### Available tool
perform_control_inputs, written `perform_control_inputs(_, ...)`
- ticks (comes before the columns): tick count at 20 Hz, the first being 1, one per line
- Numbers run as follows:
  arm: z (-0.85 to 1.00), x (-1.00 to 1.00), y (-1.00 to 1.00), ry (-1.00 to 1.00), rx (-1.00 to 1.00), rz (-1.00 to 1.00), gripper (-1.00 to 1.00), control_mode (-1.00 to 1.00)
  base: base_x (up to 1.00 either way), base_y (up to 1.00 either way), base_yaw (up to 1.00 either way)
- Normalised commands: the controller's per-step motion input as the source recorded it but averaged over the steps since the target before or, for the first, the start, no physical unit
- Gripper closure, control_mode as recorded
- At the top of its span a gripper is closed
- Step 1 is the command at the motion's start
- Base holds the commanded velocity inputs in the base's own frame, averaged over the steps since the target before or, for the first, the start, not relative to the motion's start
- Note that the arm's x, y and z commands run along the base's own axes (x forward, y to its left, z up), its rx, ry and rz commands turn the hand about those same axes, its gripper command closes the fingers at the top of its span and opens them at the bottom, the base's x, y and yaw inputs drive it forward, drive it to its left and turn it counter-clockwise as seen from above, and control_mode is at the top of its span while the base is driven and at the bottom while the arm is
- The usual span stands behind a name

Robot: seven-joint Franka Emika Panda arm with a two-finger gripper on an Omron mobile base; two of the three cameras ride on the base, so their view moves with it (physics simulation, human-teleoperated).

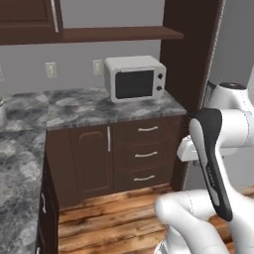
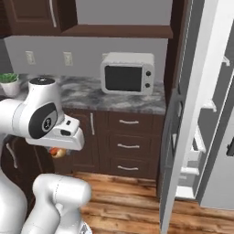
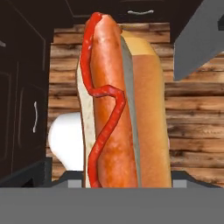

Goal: Store the hot dog in the freezer for long-term storage. Close the freezer door after placing the cooked food.

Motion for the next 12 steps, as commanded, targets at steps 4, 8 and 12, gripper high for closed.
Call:
perform_control_inputs(4, 0.00, 0.00, 0.00, 0.00, 0.00, 0.00, 1.00, 1.00, -0.46, -0.66, -0.01)
perform_control_inputs(8, 0.00, 0.00, 0.00, 0.00, 0.00, 0.00, 1.00, 1.00, -0.42, -0.84, 0.00)
perform_control_inputs(12, 0.00, 0.00, 0.00, 0.00, 0.00, 0.00, 1.00, 1.00, -0.23, -0.95, 0.00)
